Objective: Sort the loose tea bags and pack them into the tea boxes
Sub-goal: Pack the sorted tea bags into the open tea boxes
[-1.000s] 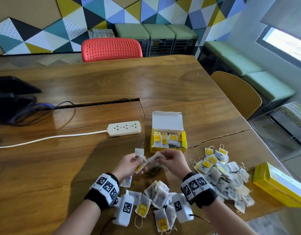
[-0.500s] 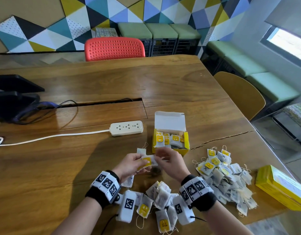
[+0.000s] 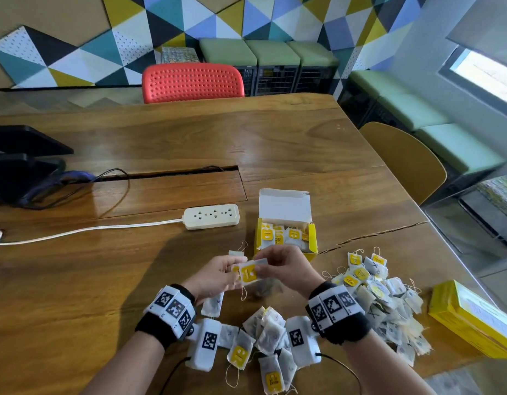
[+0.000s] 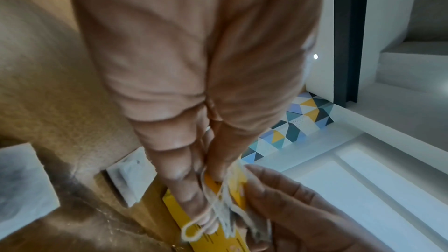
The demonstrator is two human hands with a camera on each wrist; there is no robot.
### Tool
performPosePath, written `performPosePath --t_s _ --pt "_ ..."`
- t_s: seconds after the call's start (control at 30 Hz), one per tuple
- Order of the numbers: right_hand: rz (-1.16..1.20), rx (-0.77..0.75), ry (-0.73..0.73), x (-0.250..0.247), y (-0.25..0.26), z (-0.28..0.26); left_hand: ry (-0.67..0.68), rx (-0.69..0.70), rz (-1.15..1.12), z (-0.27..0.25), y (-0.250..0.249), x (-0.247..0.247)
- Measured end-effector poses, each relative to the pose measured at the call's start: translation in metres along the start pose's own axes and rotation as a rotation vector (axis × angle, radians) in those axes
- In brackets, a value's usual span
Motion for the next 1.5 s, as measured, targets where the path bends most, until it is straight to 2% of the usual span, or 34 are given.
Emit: performPosePath --t_s 0.1,0.23,0.47,0.57,0.67,0.77,0.93,1.03,1.1,1.2,1.33,1.5 --pt "-0.225 -0.020 -0.119 0.002 -0.006 0.004 -0.006 0.038 -0.093 0.000 -0.004 0.003" --pt "-0.283 -0.035 -0.196 0.003 -0.008 0.002 -0.014 0.072 -0.132 0.001 -0.004 0.005" --pt "-0.369 -0.038 -0.124 -0.001 -0.008 0.005 -0.105 0.222 0.117 -0.002 -0.015 0.008" --pt "-0.302 -0.052 -0.122 -0.005 -0.008 0.005 -0.207 0.267 0.290 0.002 -0.020 0.004" --pt "-0.335 -0.058 -0.142 -0.013 -0.001 0.003 -0.332 0.292 0.283 0.009 -0.022 0.000" --pt "-0.331 -0.069 -0.262 -0.033 0.010 0.008 -0.426 0.285 0.258 0.015 -0.024 0.000" --pt "-0.222 0.033 -0.354 -0.050 0.007 0.027 -0.460 0.276 0.200 0.032 -0.021 0.011" --pt "-0.168 0.088 -0.561 -0.066 0.007 0.034 -0.455 0.254 0.239 0.040 -0.014 0.014" --pt "-0.213 0.119 -0.669 -0.076 0.009 0.037 -0.449 0.240 0.298 0.042 -0.007 0.014" --pt "-0.320 0.202 -0.632 -0.074 0.010 0.046 -0.457 0.226 0.370 0.044 -0.001 0.015" --pt "-0.403 0.273 -0.561 -0.062 0.005 0.060 -0.472 0.220 0.358 0.047 0.000 0.017" --pt "-0.563 0.181 -0.550 -0.055 0.009 0.064 -0.461 0.231 0.365 0.047 0.003 0.014"
Point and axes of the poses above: each hand's wrist, its own z-axis towards the middle knuckle, its own x-axis out of the palm, y = z × x, the point moved 3 cm from there along z, towards the middle knuckle, and after that the axes turned 10 degrees about z, right-handed, at the moved point
